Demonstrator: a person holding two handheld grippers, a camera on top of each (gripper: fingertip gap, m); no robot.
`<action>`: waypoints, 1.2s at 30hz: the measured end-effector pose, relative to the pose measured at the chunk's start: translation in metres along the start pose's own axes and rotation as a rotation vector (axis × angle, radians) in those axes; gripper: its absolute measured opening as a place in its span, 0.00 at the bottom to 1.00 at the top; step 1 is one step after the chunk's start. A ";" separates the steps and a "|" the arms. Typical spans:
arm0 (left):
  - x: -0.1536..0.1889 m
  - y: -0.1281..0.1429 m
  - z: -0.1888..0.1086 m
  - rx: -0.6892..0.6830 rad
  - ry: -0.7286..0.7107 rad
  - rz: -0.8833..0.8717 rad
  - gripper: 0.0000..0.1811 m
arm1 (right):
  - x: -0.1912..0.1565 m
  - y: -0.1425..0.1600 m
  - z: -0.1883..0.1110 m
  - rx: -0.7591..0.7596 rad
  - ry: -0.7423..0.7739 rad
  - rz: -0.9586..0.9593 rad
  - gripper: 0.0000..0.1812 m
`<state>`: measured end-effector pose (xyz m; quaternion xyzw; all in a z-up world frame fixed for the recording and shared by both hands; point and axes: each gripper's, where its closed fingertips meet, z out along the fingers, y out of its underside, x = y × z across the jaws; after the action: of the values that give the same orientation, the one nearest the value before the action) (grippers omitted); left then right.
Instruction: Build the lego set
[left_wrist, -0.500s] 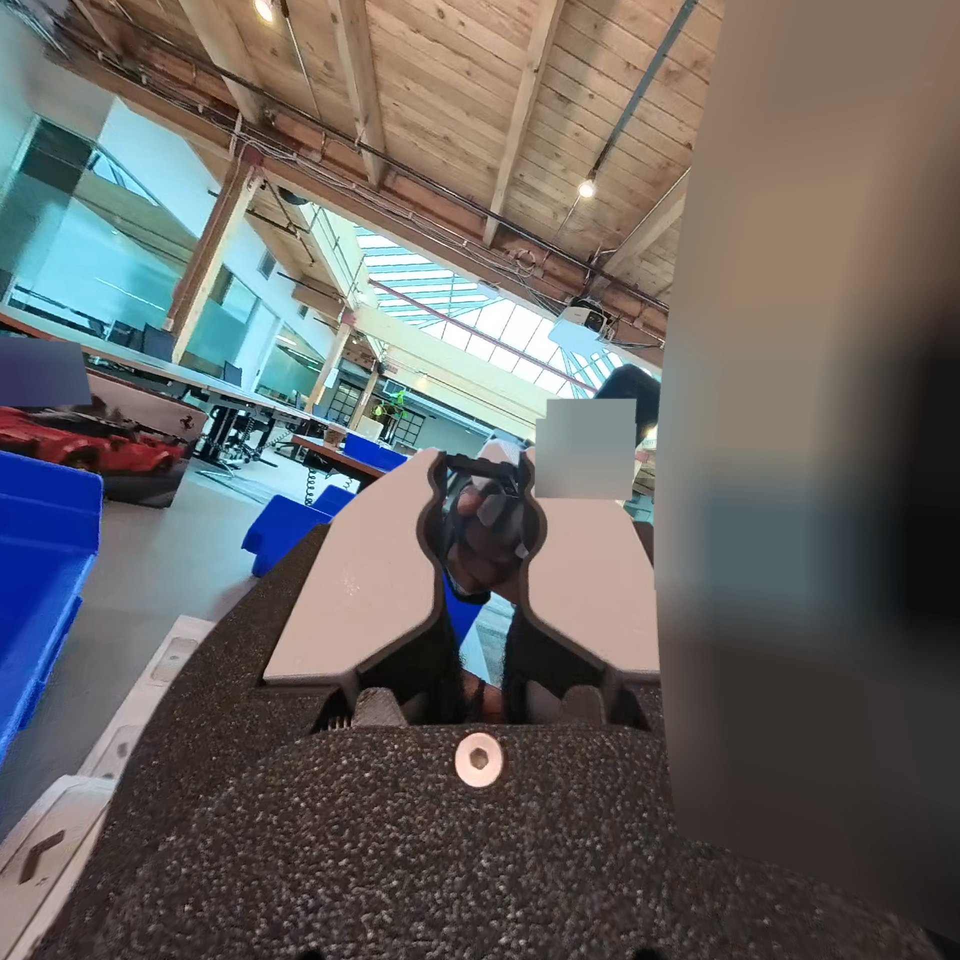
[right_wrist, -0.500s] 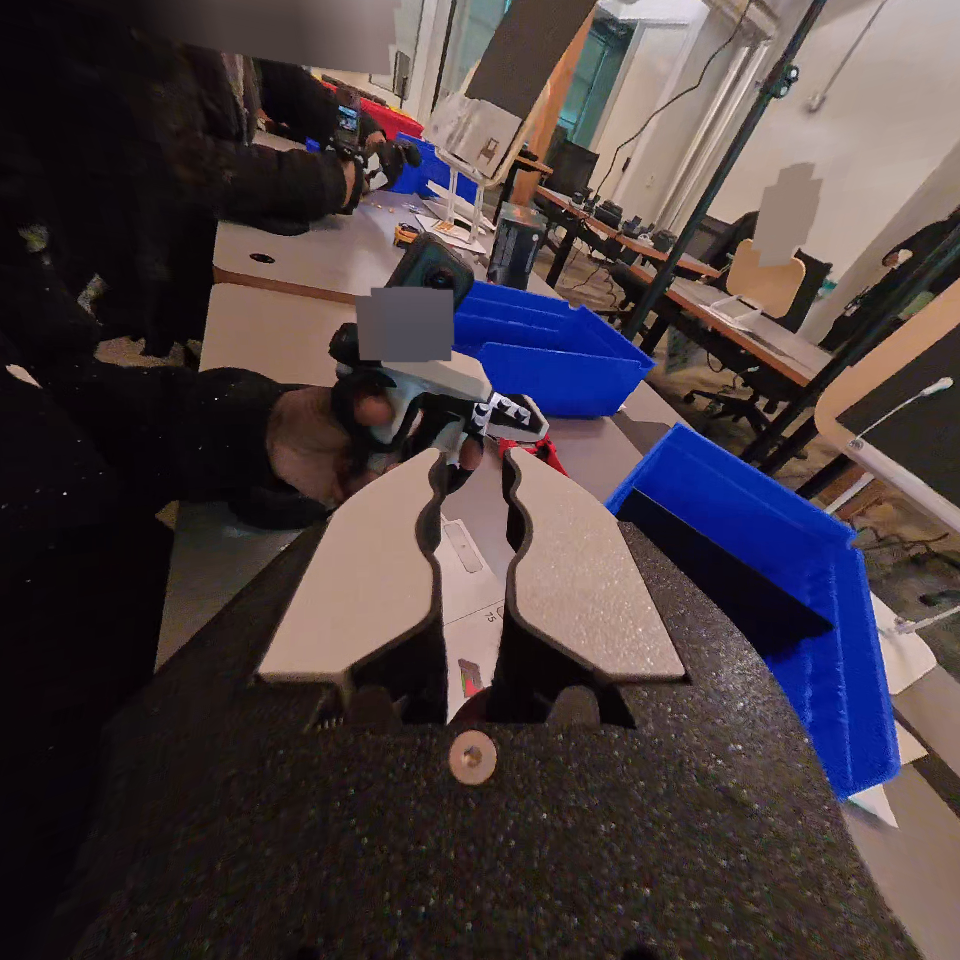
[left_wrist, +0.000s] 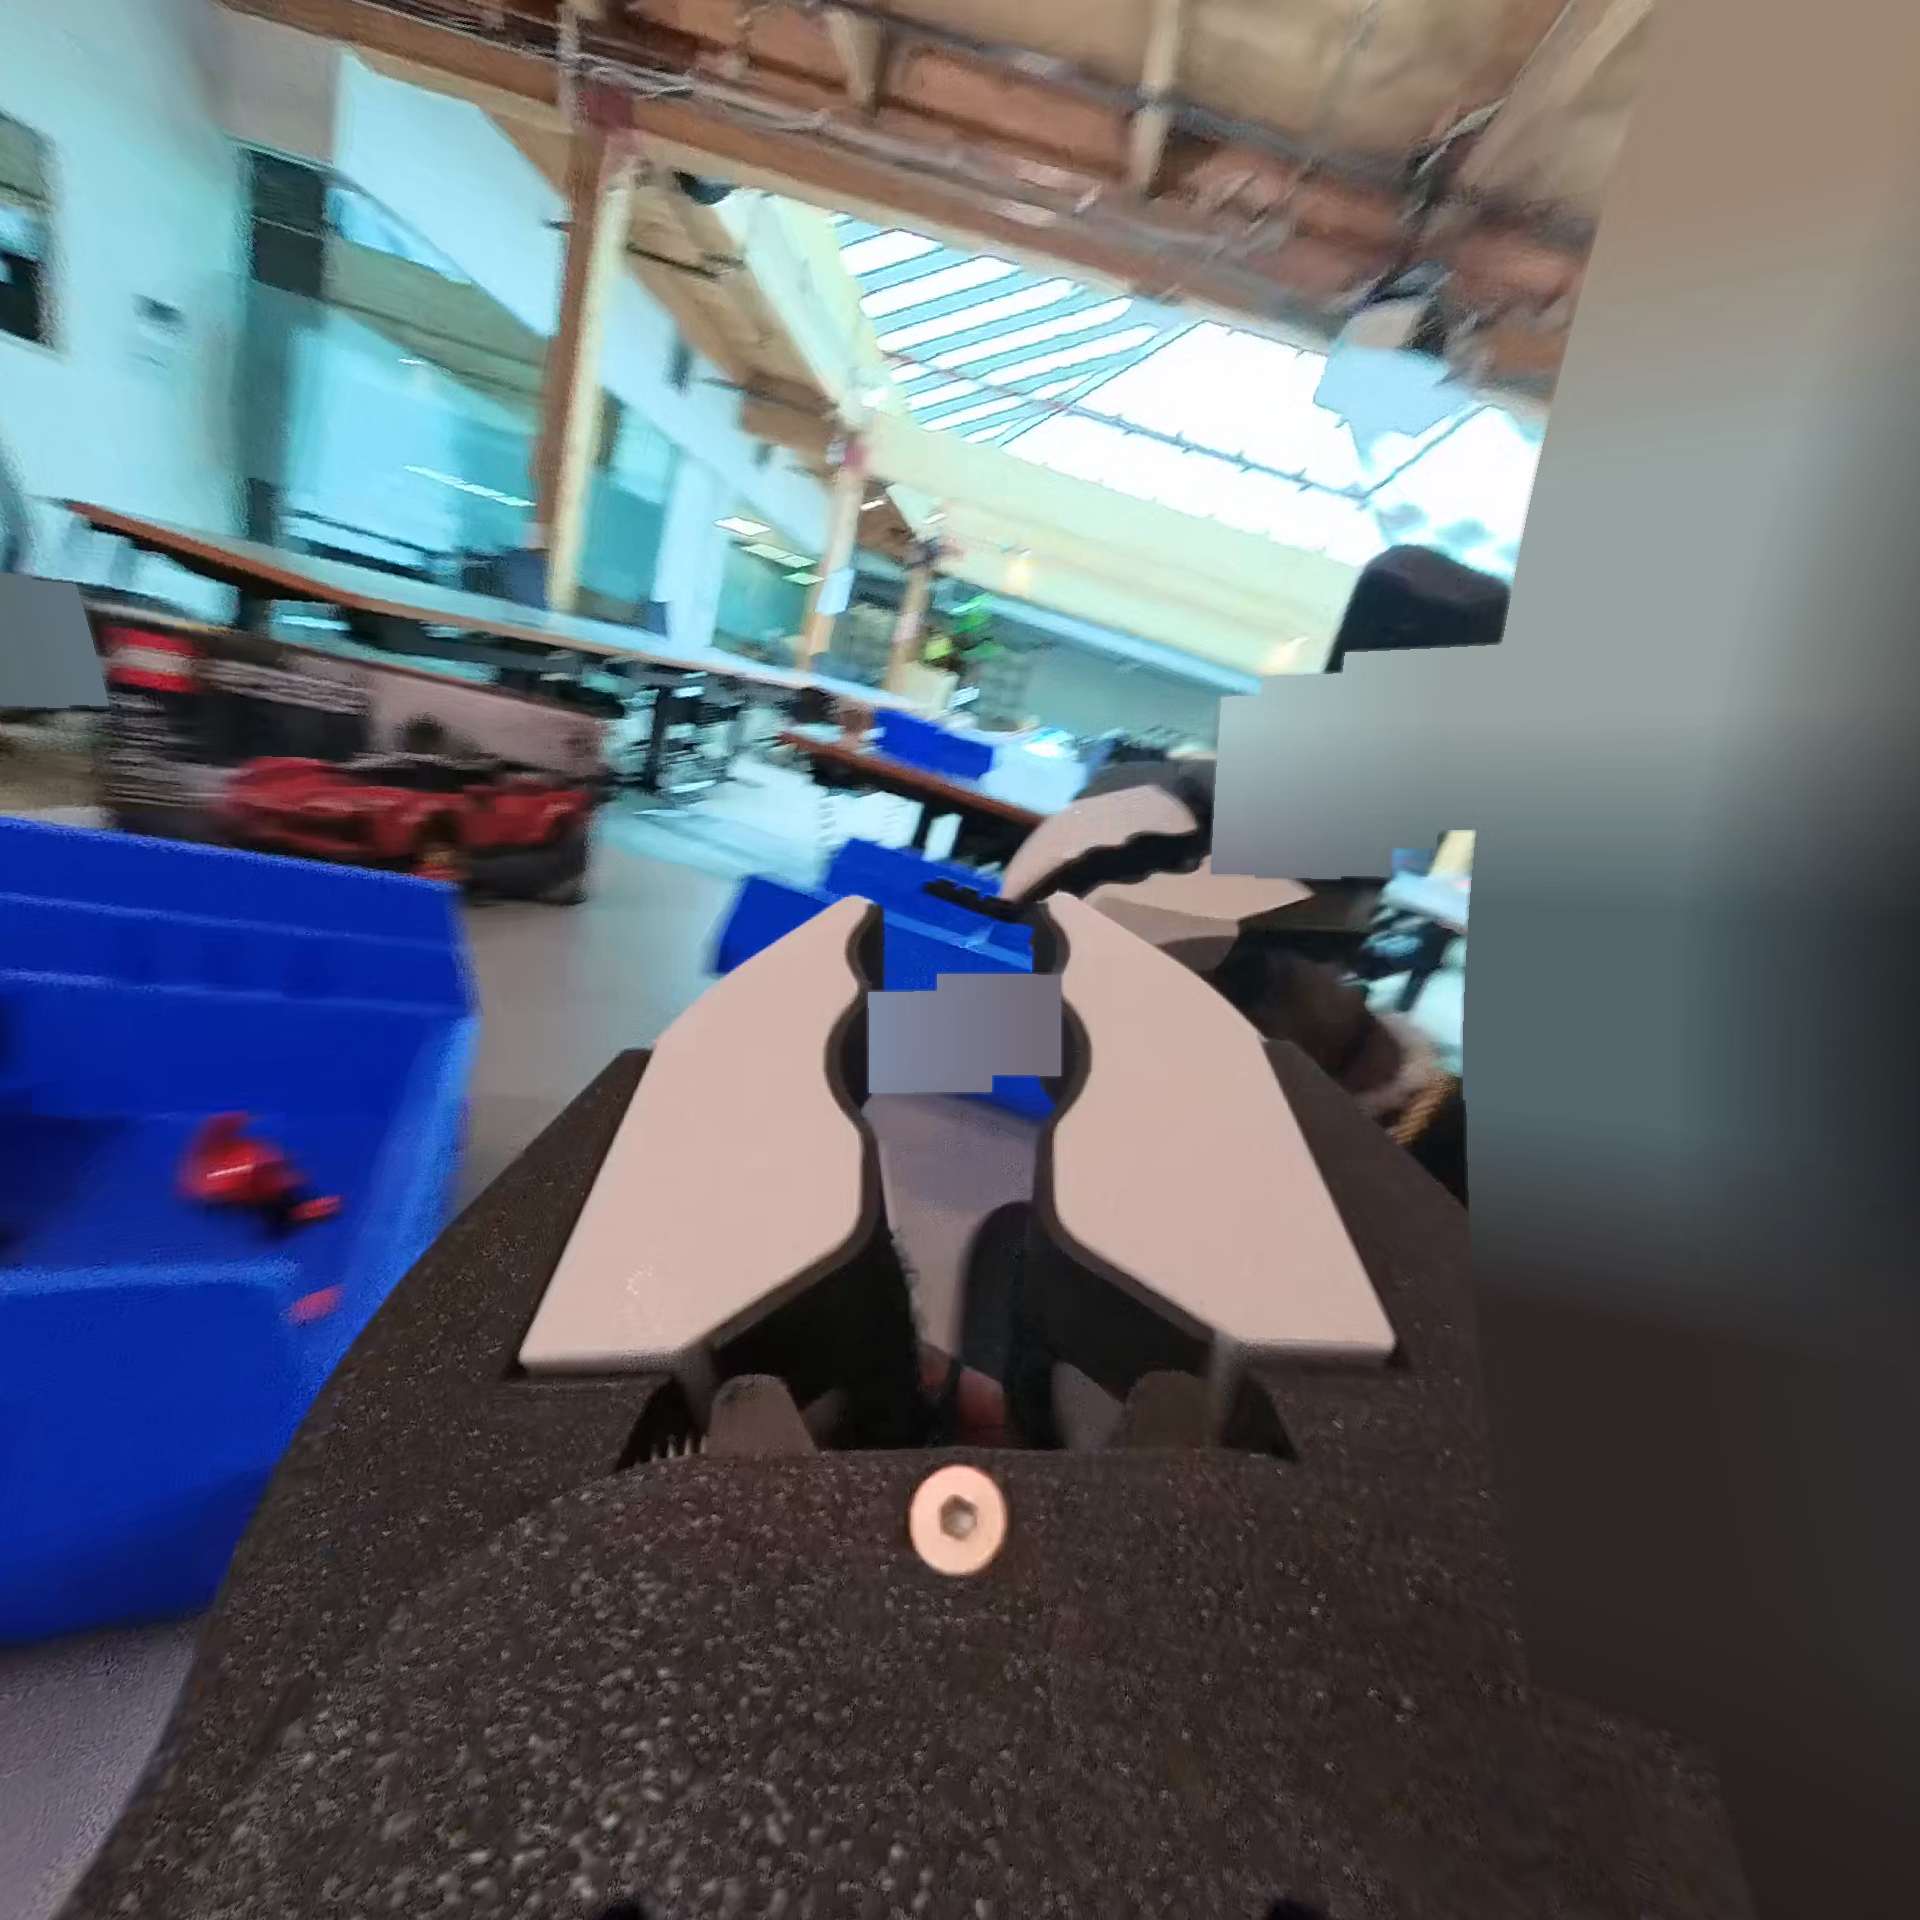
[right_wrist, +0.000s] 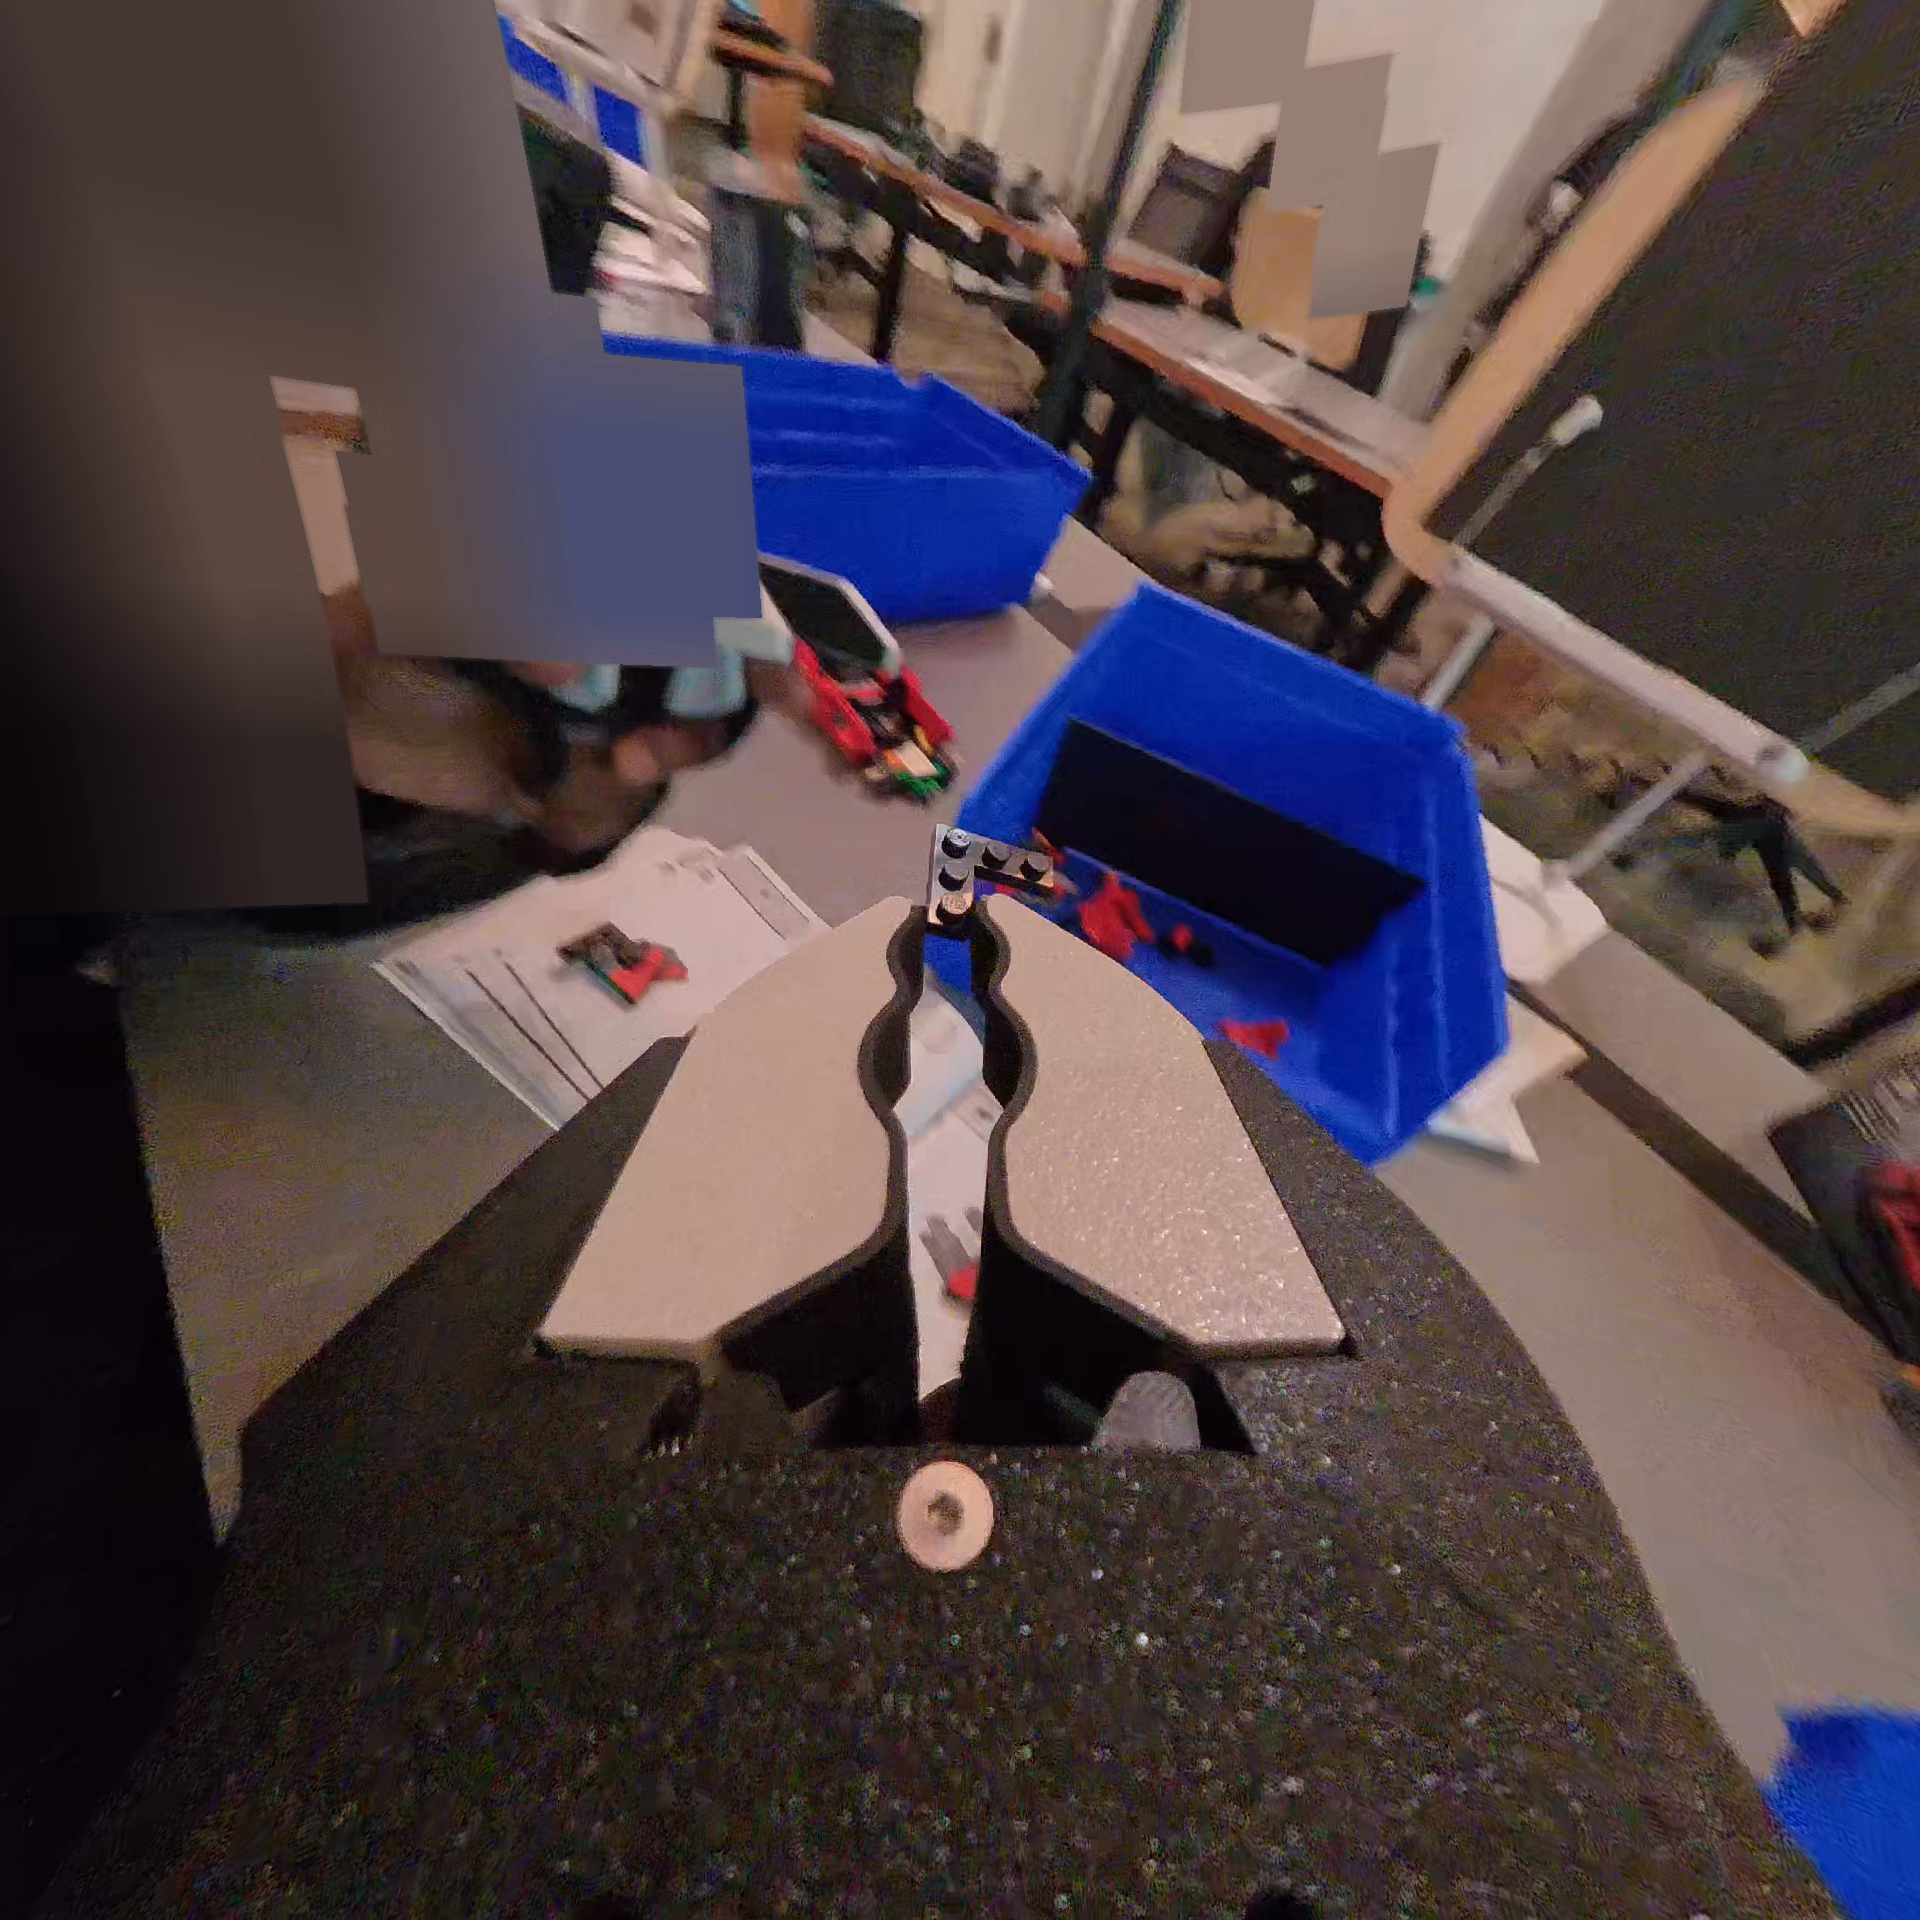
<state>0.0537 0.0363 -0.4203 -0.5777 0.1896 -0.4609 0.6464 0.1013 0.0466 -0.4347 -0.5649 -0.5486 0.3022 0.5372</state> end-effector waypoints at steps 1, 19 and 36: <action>-0.010 -0.001 -0.009 -0.029 -0.074 0.063 0.13 | 0.013 0.017 -0.005 -0.067 0.071 0.021 0.05; -0.055 0.051 -0.051 -0.615 -0.276 0.260 0.04 | 0.010 0.161 0.037 -0.601 0.148 0.202 0.05; -0.054 0.078 -0.027 -0.763 -0.280 0.352 0.04 | 0.052 0.172 0.004 -0.565 0.126 0.167 0.05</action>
<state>0.0346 0.0577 -0.5144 -0.7908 0.3522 -0.1583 0.4749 0.1590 0.1274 -0.5842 -0.7528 -0.5282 0.1451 0.3651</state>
